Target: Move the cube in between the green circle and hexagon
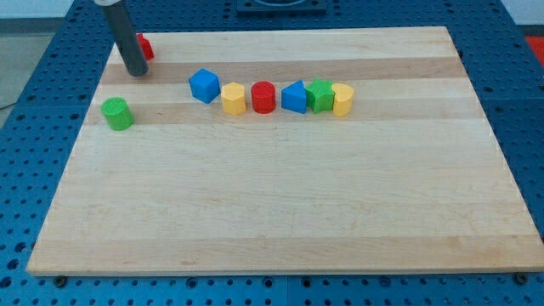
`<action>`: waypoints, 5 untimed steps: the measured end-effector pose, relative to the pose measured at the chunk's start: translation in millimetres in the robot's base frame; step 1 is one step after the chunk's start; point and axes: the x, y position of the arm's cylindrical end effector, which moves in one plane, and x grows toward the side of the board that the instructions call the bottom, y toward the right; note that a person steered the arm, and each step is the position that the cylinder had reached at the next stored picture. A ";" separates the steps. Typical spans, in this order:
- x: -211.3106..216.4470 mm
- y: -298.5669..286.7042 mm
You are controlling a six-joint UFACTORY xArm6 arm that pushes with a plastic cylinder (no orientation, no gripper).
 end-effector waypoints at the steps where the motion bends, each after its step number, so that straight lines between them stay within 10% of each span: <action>1: -19.3 -1.5; 5: 13.5 102.8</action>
